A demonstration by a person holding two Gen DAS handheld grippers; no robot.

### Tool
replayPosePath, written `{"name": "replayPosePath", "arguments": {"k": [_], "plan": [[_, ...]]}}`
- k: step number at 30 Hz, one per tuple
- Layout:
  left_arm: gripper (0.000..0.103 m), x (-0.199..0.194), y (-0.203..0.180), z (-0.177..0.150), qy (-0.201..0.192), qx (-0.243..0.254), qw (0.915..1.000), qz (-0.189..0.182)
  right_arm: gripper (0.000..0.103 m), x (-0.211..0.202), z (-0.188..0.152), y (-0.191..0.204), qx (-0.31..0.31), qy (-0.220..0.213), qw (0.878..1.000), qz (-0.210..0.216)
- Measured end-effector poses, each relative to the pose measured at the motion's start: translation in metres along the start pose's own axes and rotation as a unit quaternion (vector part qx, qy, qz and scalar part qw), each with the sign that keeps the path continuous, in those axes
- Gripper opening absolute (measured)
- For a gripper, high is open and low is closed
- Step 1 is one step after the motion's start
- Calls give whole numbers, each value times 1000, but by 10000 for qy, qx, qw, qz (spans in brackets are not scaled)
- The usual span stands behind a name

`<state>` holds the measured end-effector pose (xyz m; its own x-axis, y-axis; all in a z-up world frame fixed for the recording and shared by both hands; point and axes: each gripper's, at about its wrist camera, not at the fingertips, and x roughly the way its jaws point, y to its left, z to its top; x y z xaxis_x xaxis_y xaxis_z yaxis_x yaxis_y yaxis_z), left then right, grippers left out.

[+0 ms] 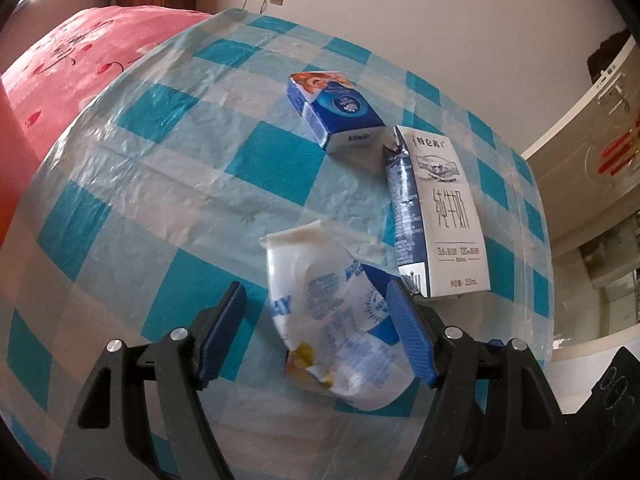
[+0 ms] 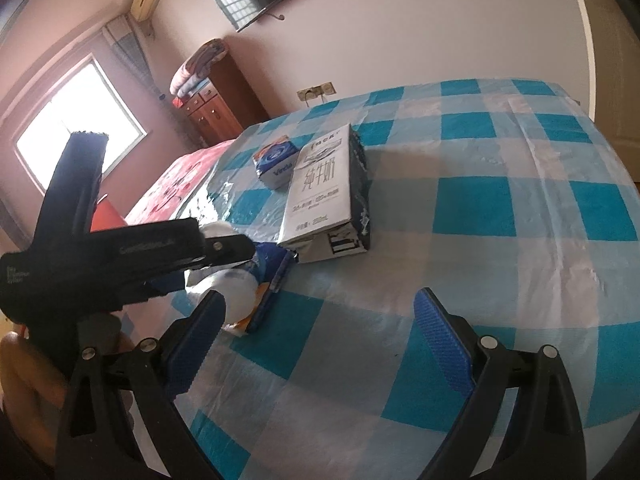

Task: Collect trash
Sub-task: 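Lift the MAGICDAY bottle with the left gripper while the right gripper moves toward the blue Vinda pack, then hold the bottle in the left gripper while the right gripper grasps the blue Vinda snack pack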

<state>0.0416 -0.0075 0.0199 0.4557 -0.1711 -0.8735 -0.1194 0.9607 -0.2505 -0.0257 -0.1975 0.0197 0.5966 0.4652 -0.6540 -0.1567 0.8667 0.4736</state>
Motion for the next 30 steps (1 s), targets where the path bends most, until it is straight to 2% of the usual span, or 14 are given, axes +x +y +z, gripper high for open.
{"name": "replayPosePath", "arguments": {"k": [3,9,14,16,19,24,30], "plan": [[81,3,-7,-1,-69,269,9991,312,94,0,-1,0,-3,28,10000,29],[81,2,-13,-2,-232,540,9962,649,94,2,-1,1,-50,90,9999,94],[59,1,-12,-7,-266,604,9956,670,94,4,-1,2,-80,134,9998,151],[45,0,-13,-7,-266,594,9963,569,94,4,-1,2,-81,141,9997,171],[36,-2,-11,-8,-238,573,9972,429,94,5,-2,3,-94,184,9996,174],[26,-7,-4,-10,-259,543,9978,277,94,8,-2,5,-147,248,9994,196],[20,-18,12,-12,-237,452,9987,-18,94,8,-1,4,-141,247,9994,206]]}}
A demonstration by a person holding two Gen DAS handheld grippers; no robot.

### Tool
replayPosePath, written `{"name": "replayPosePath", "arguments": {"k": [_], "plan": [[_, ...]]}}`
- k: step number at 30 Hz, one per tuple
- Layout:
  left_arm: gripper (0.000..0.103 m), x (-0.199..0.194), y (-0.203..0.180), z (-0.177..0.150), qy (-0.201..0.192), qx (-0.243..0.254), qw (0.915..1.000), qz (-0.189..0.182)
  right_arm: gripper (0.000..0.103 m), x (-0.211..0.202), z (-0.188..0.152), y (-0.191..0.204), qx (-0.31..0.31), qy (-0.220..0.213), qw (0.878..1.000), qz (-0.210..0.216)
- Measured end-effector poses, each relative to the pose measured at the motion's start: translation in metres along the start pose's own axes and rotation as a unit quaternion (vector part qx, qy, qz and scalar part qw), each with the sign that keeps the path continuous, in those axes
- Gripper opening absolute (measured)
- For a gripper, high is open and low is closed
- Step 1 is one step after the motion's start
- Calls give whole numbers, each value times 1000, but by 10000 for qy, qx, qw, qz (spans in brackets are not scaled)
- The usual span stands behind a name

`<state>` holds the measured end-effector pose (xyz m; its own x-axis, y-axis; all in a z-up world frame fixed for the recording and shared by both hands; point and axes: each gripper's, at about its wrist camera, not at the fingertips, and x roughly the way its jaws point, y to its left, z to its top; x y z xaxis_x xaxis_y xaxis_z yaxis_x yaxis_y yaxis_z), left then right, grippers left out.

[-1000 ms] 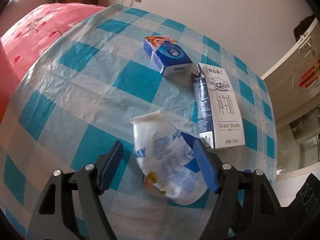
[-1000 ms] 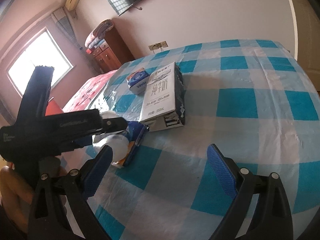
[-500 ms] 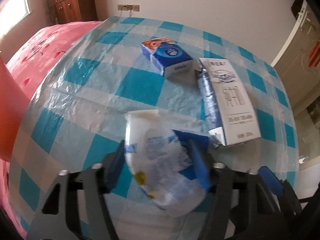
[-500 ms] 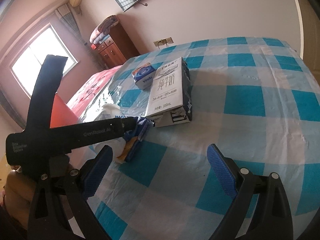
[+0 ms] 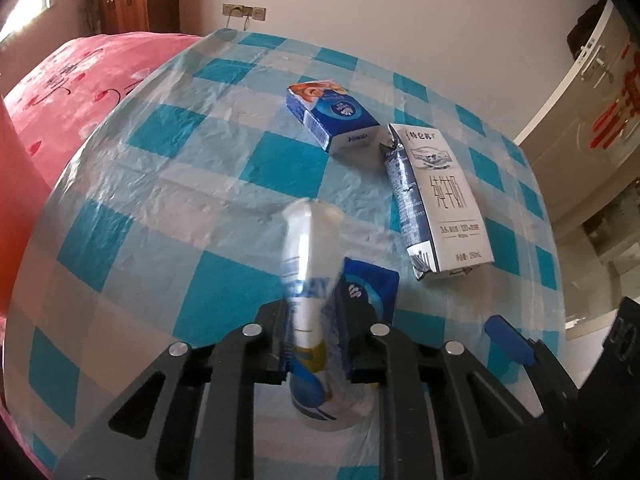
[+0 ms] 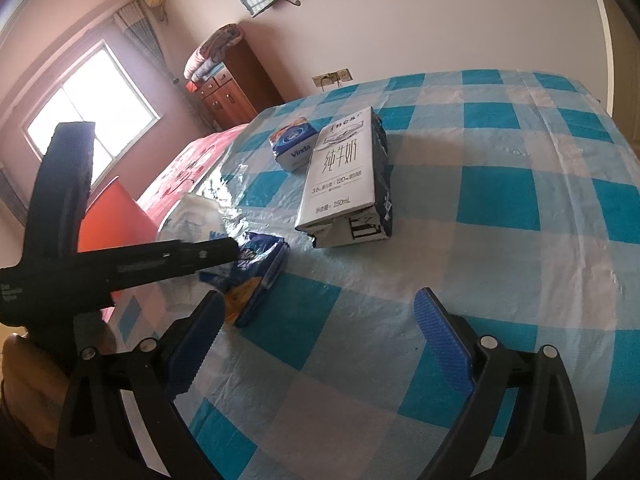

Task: Collect trash
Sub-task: 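Hold the bottle in the left gripper while the right gripper grasps the blue Vinda snack pack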

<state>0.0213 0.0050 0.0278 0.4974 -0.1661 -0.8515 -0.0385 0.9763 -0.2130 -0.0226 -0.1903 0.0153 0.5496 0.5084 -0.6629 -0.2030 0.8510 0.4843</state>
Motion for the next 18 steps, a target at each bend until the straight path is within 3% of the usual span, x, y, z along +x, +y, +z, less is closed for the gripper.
{"name": "replayPosePath", "arguments": {"k": [18], "plan": [[17,-27,76,-20,-267,-87,9993,-247,94,15,-3,39,-181,136,9993,-301]]}}
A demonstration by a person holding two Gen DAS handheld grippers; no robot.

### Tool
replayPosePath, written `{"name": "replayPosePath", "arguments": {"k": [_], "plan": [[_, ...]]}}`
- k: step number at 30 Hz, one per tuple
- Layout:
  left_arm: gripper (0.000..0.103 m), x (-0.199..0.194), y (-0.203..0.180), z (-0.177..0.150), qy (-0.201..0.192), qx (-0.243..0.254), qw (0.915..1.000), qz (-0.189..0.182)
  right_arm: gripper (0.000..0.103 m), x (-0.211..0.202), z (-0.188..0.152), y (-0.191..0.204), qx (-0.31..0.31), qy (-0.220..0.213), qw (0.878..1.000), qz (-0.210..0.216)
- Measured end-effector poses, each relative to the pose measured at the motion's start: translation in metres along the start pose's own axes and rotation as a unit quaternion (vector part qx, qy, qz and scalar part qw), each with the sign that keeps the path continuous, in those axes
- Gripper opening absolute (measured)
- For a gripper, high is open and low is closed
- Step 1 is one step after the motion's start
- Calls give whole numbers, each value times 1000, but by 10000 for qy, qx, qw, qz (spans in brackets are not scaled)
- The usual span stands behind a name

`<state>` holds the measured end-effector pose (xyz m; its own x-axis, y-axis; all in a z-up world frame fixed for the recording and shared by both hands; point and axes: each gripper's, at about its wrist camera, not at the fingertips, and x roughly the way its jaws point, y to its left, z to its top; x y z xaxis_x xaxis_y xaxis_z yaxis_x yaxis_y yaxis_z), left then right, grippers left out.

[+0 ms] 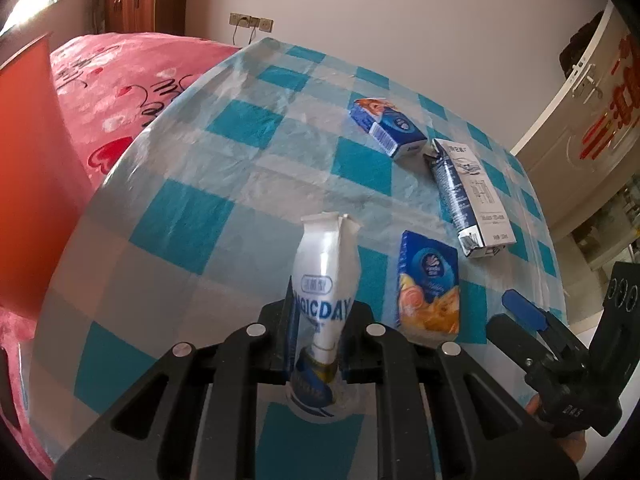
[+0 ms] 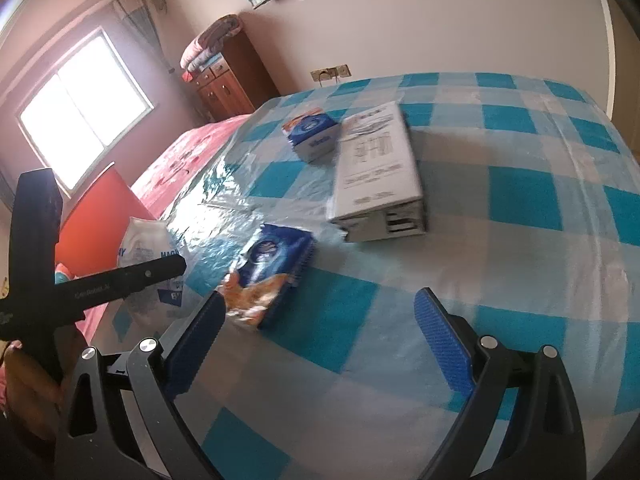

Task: Collect trash
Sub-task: 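Hold the bottle in the left gripper while the right gripper grasps the blue Vinda snack pack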

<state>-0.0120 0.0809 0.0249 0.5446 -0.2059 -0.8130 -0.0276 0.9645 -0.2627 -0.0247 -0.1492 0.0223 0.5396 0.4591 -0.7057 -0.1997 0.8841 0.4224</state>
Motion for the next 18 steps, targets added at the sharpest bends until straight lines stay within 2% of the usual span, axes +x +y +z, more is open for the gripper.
{"name": "replayPosePath", "arguments": {"k": [4,5,6,8,15,18], "plan": [[17,-2,9,-3,-16,-53,9999,-119,94,9,2,14,48,71,9999,85],[17,-3,11,-3,-25,-66,9999,-148,93,10,3,17,56,77,9999,87],[17,-4,14,-4,-34,-79,9998,-173,87,12,4,19,61,95,9999,70],[17,-5,17,-5,-49,-106,9997,-217,84,17,6,25,59,160,9999,-22],[17,-12,33,-10,-134,-190,9992,-312,84,27,9,38,3,170,9992,-354],[17,-15,40,-11,-149,-209,9990,-363,84,34,9,50,-223,183,9982,-519]]}}
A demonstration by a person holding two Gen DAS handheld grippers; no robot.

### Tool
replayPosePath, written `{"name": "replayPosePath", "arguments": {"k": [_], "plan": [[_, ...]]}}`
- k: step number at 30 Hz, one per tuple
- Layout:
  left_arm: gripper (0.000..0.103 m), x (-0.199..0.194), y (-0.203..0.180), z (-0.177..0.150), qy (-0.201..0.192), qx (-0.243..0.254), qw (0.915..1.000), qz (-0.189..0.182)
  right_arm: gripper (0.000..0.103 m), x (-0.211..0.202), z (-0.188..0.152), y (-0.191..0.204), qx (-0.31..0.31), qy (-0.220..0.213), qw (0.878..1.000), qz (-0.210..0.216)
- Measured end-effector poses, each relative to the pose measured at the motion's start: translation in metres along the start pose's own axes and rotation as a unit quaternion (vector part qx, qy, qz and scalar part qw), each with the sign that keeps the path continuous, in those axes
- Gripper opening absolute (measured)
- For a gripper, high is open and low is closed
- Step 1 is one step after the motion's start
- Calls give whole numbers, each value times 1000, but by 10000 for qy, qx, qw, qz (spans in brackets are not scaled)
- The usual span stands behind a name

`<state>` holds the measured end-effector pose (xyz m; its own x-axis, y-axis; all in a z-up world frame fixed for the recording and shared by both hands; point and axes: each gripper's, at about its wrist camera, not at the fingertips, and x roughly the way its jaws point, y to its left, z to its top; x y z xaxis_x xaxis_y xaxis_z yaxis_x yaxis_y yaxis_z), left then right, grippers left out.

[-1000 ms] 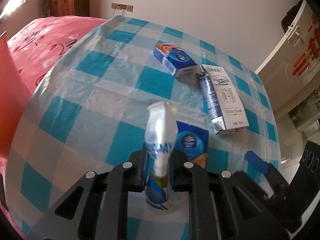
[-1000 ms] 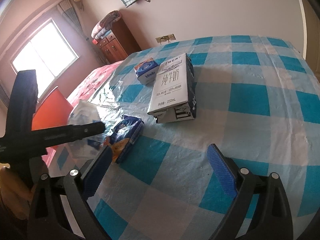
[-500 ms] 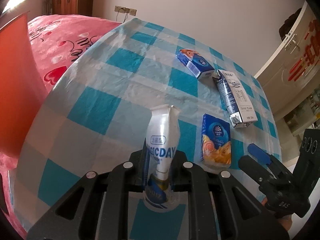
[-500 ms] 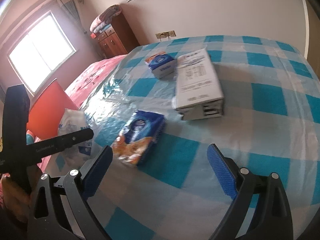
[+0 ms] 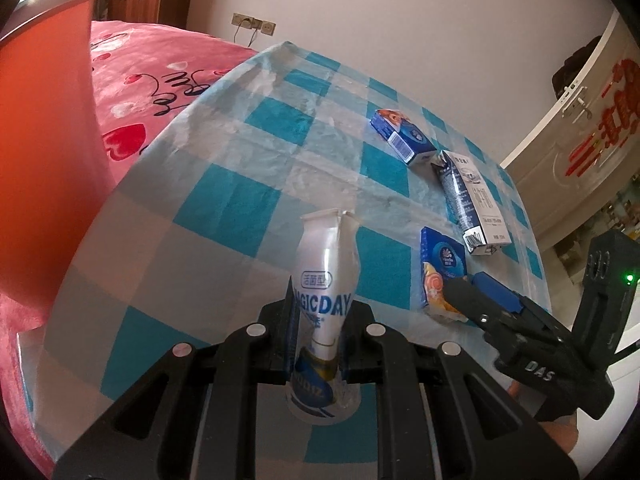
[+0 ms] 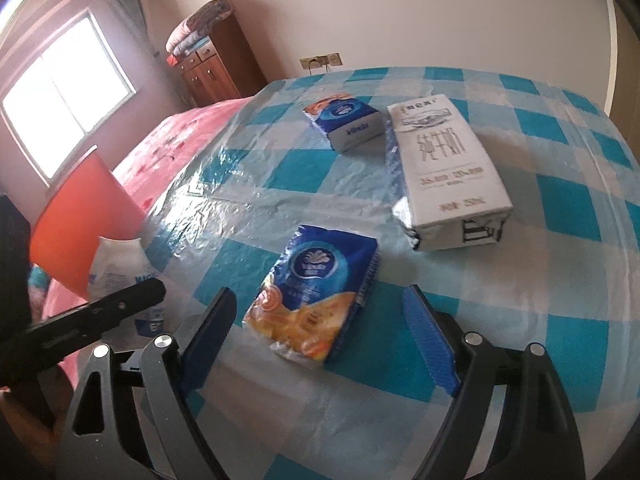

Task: Collect trash
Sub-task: 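Hold the bottle in the left gripper while the right gripper grasps the blue Vinda snack pack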

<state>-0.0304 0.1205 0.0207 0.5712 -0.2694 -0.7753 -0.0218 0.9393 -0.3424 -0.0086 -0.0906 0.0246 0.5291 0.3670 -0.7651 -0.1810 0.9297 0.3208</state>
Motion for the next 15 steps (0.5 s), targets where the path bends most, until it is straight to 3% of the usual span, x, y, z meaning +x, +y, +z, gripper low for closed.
{"name": "replayPosePath", "arguments": {"k": [7,11,15], "plan": [[17,-8,11,-5,-75,24,10000,-23,84,15,2,26,-569,48,9970,-519],[17,-10,17,-6,-80,-19,9999,-57,67,18,1,33,-827,45,9924,-910],[17,-12,22,-7,-111,-60,9999,-115,59,17,0,32,-871,31,9916,-959]]}}
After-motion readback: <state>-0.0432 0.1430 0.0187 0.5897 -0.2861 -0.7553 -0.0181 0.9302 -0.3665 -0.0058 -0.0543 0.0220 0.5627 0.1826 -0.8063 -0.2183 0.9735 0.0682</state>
